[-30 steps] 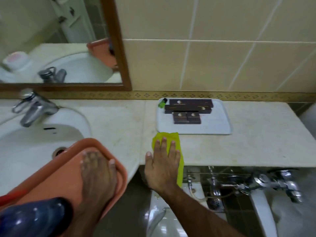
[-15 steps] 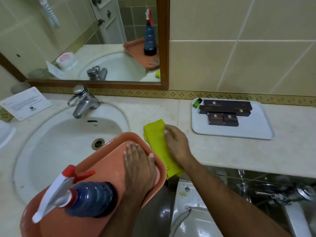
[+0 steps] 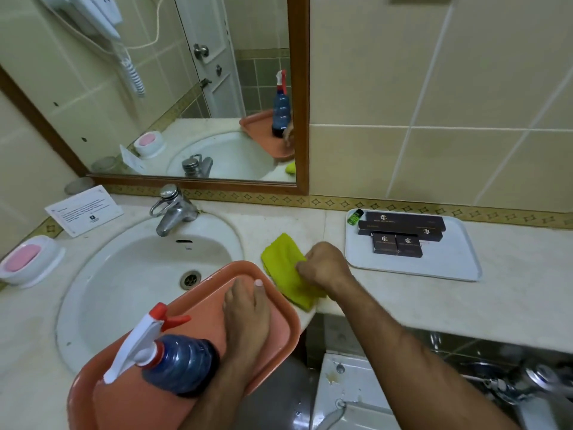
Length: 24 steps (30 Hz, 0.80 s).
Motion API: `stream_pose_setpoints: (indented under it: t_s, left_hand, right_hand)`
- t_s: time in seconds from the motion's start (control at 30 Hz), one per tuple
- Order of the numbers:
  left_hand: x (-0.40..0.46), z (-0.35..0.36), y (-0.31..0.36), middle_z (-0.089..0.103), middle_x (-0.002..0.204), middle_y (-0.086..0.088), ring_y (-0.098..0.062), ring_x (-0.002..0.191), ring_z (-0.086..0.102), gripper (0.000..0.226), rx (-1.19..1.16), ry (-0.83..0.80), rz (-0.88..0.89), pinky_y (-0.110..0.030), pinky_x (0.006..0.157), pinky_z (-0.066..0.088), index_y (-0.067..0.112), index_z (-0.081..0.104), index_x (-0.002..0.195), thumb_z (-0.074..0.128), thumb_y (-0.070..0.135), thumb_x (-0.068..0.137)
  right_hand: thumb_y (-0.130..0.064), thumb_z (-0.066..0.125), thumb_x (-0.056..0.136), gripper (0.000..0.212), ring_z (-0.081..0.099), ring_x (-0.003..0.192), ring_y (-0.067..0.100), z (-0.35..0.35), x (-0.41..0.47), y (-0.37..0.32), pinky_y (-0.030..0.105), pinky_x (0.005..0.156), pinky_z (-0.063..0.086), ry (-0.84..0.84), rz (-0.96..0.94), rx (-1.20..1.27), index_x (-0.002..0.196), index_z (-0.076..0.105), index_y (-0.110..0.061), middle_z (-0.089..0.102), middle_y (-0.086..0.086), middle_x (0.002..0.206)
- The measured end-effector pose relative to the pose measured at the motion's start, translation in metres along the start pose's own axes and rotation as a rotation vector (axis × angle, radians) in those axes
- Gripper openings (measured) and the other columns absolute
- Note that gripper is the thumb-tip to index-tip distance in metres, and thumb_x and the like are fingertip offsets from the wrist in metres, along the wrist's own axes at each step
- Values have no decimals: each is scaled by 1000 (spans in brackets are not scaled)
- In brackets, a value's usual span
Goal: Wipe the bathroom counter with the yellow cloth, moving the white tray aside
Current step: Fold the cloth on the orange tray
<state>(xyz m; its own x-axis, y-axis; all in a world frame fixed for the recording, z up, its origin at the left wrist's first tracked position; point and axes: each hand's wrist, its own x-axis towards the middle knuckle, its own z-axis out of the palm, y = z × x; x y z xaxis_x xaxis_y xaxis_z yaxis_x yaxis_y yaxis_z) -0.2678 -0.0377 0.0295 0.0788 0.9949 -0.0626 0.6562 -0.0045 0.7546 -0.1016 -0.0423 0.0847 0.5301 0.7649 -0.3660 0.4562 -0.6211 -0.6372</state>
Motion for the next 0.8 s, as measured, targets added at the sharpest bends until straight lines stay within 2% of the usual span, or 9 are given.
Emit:
stream_pose_setpoints:
  t_s: [0.03,0.13,0.23,0.37,0.53,0.6,0.7,0.77,0.8]
  left_hand:
    - [-2,-2,8,64,109,-16,-32,105,57,32,-138,16,-73,-34,88,40,8,61,105,40,32,100]
    - [-6,-5,31,71,74,-10,-28,73,63,61,-650,-80,-430,-31,65,46,7,67,80,26,48,100]
    - [3,-9,30,69,93,-23,-38,91,64,90,-1202,-344,-712,-43,83,48,1,70,93,16,74,87]
    - [17,-28,21,70,105,-30,-46,93,68,85,-1624,-285,-677,-52,93,45,-2,74,101,24,66,90]
    - [44,-44,17,70,104,-22,-34,95,62,44,-1244,-131,-659,-45,85,46,2,57,126,44,33,96]
    - [30,-42,20,67,110,-20,-30,80,63,25,-1015,-140,-655,-36,72,51,7,64,103,59,23,85]
    - [8,-32,29,56,74,-11,-25,72,57,23,-636,-83,-600,-19,59,49,9,45,69,55,12,90]
    - [12,-24,35,42,70,-1,-25,74,52,33,-295,55,-534,-18,59,44,15,35,65,53,5,91]
    - [18,-21,35,49,75,-4,-27,74,56,23,-164,117,-501,-17,60,44,14,44,72,56,7,90]
  right_hand:
    - [-23,64,72,18,55,66,27,-6,-1,-13,27,48,36,-16,-52,-11,63,50,-15,52,4,64]
    - [-17,66,75,14,64,70,34,-18,-8,-53,38,56,53,-53,-178,8,72,63,-4,60,13,70]
    - [-11,65,78,8,60,61,31,-22,-22,-81,41,54,49,-145,-262,212,72,66,-6,56,15,67]
    - [-13,70,83,6,59,62,22,-22,-44,-71,32,56,47,-188,-207,510,82,67,-7,62,13,72]
    - [-16,77,75,17,69,68,32,29,-54,2,44,64,59,-86,22,314,65,65,-8,66,10,65]
    - [-19,75,70,17,67,73,31,53,-60,16,39,65,55,-79,32,140,66,65,-7,67,11,68]
    - [-19,64,73,22,66,94,37,75,-71,17,35,74,53,-17,-41,-11,89,67,-5,71,18,97]
    - [-16,56,81,25,64,105,36,78,-76,13,36,82,52,8,-121,-164,104,64,-9,68,15,111]
    - [-15,53,85,26,64,107,35,78,-77,10,36,84,52,17,-184,-275,109,63,-11,66,13,115]
